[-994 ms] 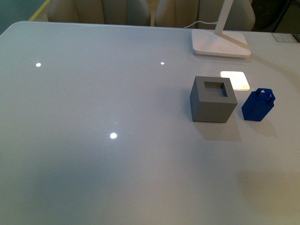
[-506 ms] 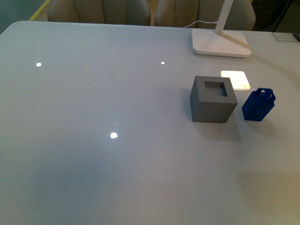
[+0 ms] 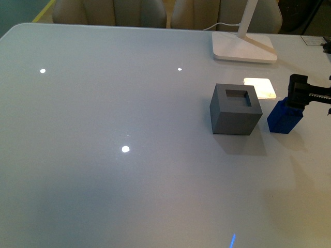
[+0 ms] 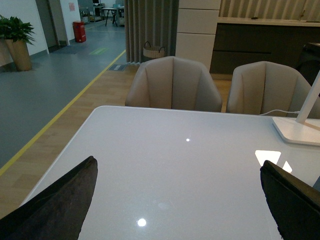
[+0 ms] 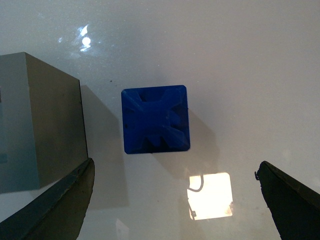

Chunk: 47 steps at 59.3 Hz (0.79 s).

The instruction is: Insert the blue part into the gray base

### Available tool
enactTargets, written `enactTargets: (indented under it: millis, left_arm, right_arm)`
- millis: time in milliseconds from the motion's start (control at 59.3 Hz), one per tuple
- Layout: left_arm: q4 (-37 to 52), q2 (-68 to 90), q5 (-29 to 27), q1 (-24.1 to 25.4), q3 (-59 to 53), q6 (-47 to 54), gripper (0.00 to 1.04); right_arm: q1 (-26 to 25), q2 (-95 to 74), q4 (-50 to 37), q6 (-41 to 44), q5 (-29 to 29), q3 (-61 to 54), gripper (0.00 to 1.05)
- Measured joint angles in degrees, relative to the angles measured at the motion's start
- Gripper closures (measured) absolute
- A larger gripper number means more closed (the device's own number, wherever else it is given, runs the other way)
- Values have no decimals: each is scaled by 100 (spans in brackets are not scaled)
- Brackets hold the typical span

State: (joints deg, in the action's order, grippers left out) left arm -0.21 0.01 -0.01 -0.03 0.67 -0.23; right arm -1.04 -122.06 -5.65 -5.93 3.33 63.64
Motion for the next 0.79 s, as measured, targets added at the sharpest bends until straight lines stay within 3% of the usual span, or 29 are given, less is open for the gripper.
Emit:
enactTargets:
  millis: [573, 792]
  left_arm:
    - [0, 0, 0, 0, 0, 0, 7]
    - [0, 0, 0, 0, 0, 0, 7]
  right_arm:
    - [136, -960, 391, -229, 203, 1097, 9]
    - [168, -1132, 535, -225, 245, 1318, 53]
